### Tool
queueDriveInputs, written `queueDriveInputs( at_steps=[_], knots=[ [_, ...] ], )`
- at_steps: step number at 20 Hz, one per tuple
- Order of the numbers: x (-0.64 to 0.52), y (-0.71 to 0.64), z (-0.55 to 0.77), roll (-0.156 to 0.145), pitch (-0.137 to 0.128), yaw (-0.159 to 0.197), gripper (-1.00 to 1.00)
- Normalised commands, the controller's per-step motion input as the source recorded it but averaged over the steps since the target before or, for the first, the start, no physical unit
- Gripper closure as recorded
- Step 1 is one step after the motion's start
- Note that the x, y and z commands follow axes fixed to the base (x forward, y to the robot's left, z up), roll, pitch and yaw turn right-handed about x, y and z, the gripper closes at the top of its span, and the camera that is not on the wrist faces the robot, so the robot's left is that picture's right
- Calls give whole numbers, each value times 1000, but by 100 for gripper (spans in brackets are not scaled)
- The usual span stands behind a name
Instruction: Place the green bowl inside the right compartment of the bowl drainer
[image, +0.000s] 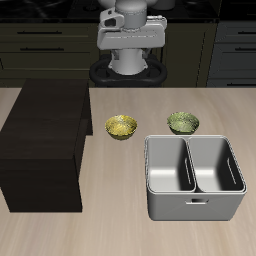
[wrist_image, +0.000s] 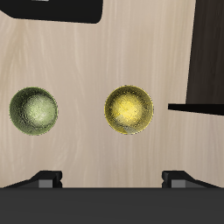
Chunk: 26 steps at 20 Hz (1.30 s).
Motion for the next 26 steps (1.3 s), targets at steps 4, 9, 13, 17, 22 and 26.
queueDriveInputs(
  at_steps=[4,9,13,17,22,26],
  knots=[
    [-94,-40,44,-8,-31,5,-100],
    [-140,-82,51,-18,-2,-28,-100],
    [-198,34,112,9,-34,22,-100],
    [-119,21,125,-6,-19,-10,-100],
    [-81,64,60,4,-10,4,-100],
    [40,93,-13,-24,20,-6,-100]
  ],
)
